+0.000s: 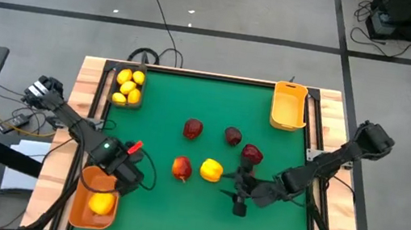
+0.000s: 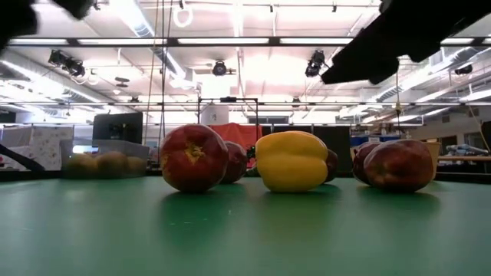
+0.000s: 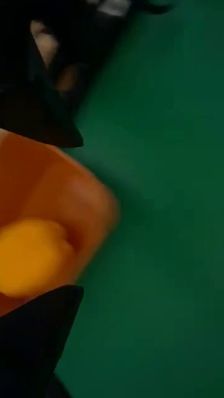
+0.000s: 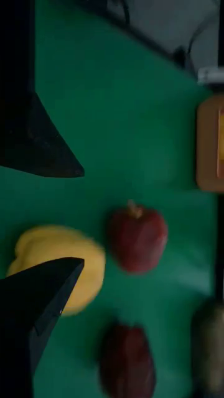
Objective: Sort produce into baskets
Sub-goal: Put the yellow bell pepper into the orange bin
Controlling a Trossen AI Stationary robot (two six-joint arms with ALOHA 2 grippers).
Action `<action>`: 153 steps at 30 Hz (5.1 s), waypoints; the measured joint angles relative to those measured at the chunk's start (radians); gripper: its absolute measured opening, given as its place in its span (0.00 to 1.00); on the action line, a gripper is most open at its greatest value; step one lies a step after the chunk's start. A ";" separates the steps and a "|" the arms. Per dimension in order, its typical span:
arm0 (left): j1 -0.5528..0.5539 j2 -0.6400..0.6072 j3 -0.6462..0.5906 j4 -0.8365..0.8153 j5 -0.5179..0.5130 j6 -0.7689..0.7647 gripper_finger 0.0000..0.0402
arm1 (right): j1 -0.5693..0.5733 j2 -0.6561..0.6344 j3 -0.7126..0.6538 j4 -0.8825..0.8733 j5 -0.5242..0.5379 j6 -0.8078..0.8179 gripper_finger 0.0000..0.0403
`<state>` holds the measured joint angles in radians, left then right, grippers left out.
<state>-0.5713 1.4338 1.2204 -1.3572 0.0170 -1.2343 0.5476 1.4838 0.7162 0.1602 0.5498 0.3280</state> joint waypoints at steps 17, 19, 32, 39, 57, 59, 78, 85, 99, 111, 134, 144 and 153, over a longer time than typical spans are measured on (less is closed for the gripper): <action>0.256 0.248 0.004 0.649 -0.316 0.648 0.97 | 0.098 -0.096 0.000 -0.460 -0.041 0.364 0.57; 0.296 0.298 0.015 0.718 -0.315 0.733 0.97 | 0.107 -0.095 0.000 -0.479 -0.080 0.387 0.57; 0.373 0.471 0.210 0.870 -0.205 1.194 0.98 | 0.154 -0.095 0.000 -0.495 -0.035 0.385 0.57; 0.376 0.572 0.276 0.865 -0.157 1.316 0.98 | 0.167 -0.095 0.000 -0.497 -0.010 0.377 0.57; 0.431 0.619 0.307 0.920 -0.160 1.233 0.95 | 0.166 -0.095 0.000 -0.497 0.014 0.376 0.57; 0.432 0.619 0.320 0.894 -0.196 1.222 0.91 | 0.166 -0.095 0.000 -0.497 0.015 0.376 0.57; 0.421 0.619 0.540 0.616 -0.337 1.026 0.78 | 0.172 -0.095 -0.005 -0.493 0.051 0.412 0.57; 0.380 0.588 0.539 0.458 -0.373 0.968 0.78 | 0.178 -0.094 -0.043 -0.475 0.060 0.477 0.57; 0.230 0.449 0.479 0.197 -0.442 0.689 0.78 | 0.177 -0.094 -0.050 -0.449 0.080 0.511 0.57; 0.018 0.439 0.475 -0.124 -0.410 0.297 0.78 | 0.159 -0.094 -0.050 -0.445 0.086 0.407 0.57; -0.263 0.339 0.475 -0.214 -0.070 0.063 0.78 | 0.038 -0.094 -0.049 -0.430 0.096 0.352 0.57; -0.388 0.249 0.336 -0.214 -0.114 -0.199 0.78 | 0.014 -0.094 -0.049 -0.424 0.096 0.323 0.57; -0.438 0.109 0.042 -0.114 -0.062 -0.380 0.78 | -0.016 -0.094 -0.049 -0.409 0.087 0.323 0.57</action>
<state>-1.0091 1.5432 1.2626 -1.4713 -0.0451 -1.6138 0.5313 1.3895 0.6670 -0.2485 0.6365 0.6510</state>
